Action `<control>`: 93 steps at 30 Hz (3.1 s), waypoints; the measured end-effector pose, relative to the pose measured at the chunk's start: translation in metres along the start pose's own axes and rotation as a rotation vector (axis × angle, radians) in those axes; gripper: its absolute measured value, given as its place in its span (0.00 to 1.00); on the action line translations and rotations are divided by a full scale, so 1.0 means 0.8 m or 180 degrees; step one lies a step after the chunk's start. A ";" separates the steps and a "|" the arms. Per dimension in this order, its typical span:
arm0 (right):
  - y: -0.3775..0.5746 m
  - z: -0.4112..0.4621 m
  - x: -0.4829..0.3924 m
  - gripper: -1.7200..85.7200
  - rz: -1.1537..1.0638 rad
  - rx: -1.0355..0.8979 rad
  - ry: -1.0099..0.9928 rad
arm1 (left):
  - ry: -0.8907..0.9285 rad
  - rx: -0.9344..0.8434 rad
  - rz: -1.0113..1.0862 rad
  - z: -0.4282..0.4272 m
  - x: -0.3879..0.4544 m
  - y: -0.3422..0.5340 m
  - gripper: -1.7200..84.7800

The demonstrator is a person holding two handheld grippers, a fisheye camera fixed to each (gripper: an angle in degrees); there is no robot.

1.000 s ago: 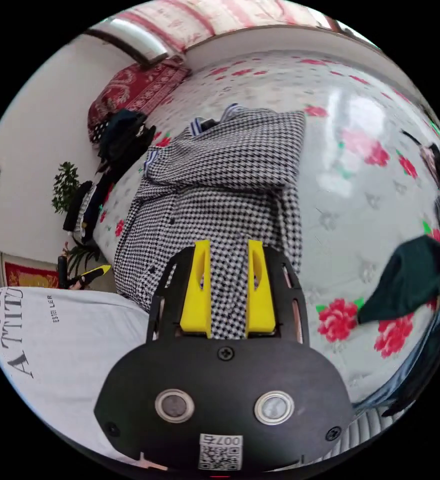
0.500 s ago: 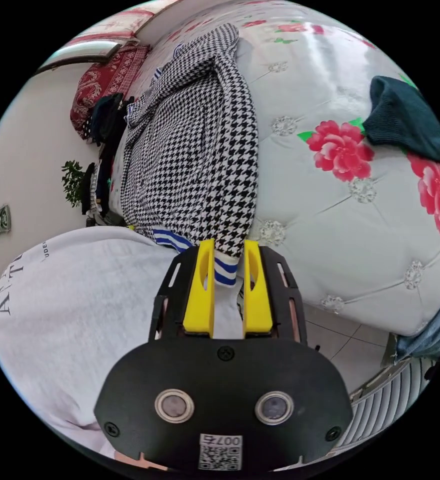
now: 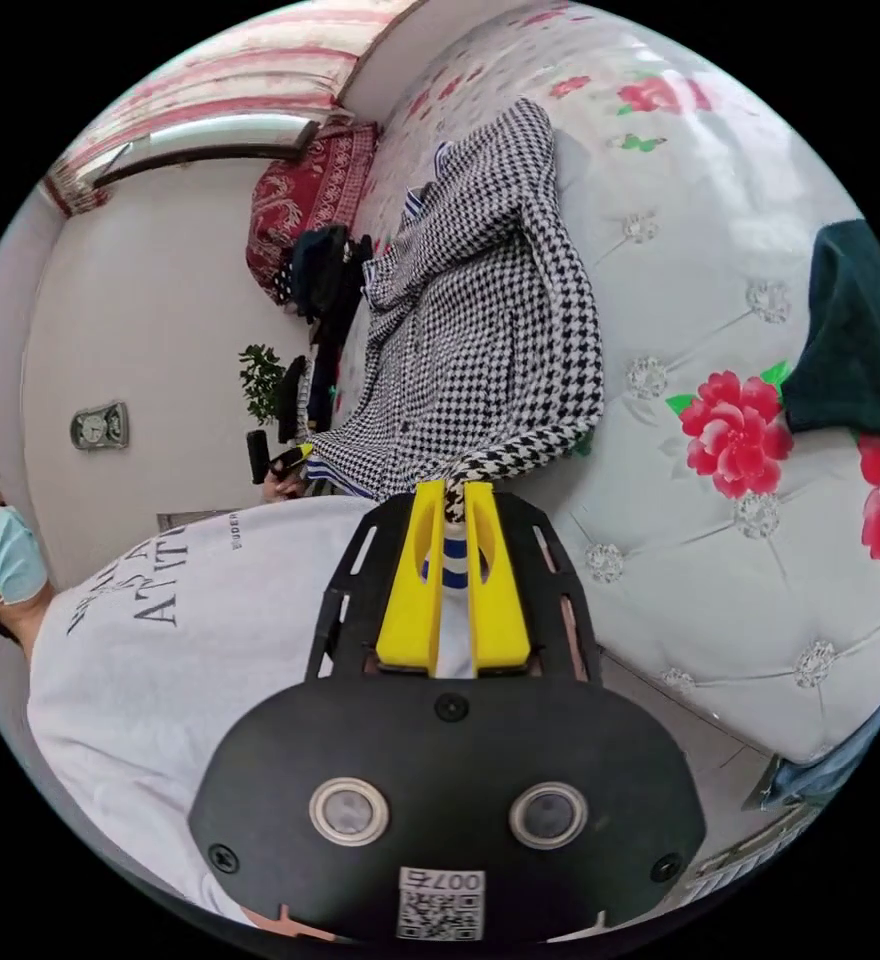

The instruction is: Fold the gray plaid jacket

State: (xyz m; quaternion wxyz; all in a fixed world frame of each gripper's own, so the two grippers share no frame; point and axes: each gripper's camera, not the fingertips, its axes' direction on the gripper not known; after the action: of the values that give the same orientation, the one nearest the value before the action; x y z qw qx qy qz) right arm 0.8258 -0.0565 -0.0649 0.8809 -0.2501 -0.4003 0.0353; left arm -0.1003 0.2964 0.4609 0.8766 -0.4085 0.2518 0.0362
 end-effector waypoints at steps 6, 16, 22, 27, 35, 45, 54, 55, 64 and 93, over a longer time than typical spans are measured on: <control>-0.101 -0.088 -0.035 0.03 -0.0154 0.0396 -0.0144 | -0.0015 0.0169 0.0213 -0.026 -0.012 -0.130 0.08; -0.325 -0.189 -0.014 0.04 0.0221 0.1027 0.0142 | -0.0140 0.0651 -0.0712 -0.038 -0.132 -0.384 0.09; -0.390 -0.167 0.077 0.06 0.0701 0.1112 0.0494 | -0.0471 0.0583 -0.1118 0.030 -0.215 -0.416 0.15; -0.327 -0.197 0.121 0.08 0.0669 0.1353 0.0500 | -0.0655 0.0993 -0.0929 -0.003 -0.212 -0.336 0.16; -0.155 -0.226 0.151 0.12 0.1023 0.1391 0.0475 | -0.1287 0.0946 -0.0805 0.010 -0.146 -0.199 0.16; -0.101 -0.182 0.197 0.15 0.1307 0.1130 -0.0278 | -0.1432 0.0525 -0.1054 0.118 -0.167 -0.242 0.20; -0.112 -0.175 0.208 0.06 0.1279 0.1552 -0.0595 | -0.0711 0.0747 -0.1134 0.103 -0.160 -0.203 0.07; -0.102 -0.185 0.200 0.05 0.1145 0.1573 -0.0567 | -0.0570 0.0778 -0.1136 0.101 -0.154 -0.188 0.07; 0.000 -0.215 0.249 0.04 0.1737 0.1582 -0.0661 | -0.0615 0.0651 -0.1293 0.130 -0.118 -0.085 0.11; -0.042 -0.098 0.149 0.03 0.1639 0.1701 0.0259 | -0.0445 0.0173 0.0570 0.292 0.105 -0.248 0.12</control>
State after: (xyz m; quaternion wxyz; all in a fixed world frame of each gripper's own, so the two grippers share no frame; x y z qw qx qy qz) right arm 0.9583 -0.0870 -0.0106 0.8925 -0.1050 -0.2656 0.3490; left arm 0.1220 0.3244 0.6857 0.8961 -0.3568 0.2264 0.1360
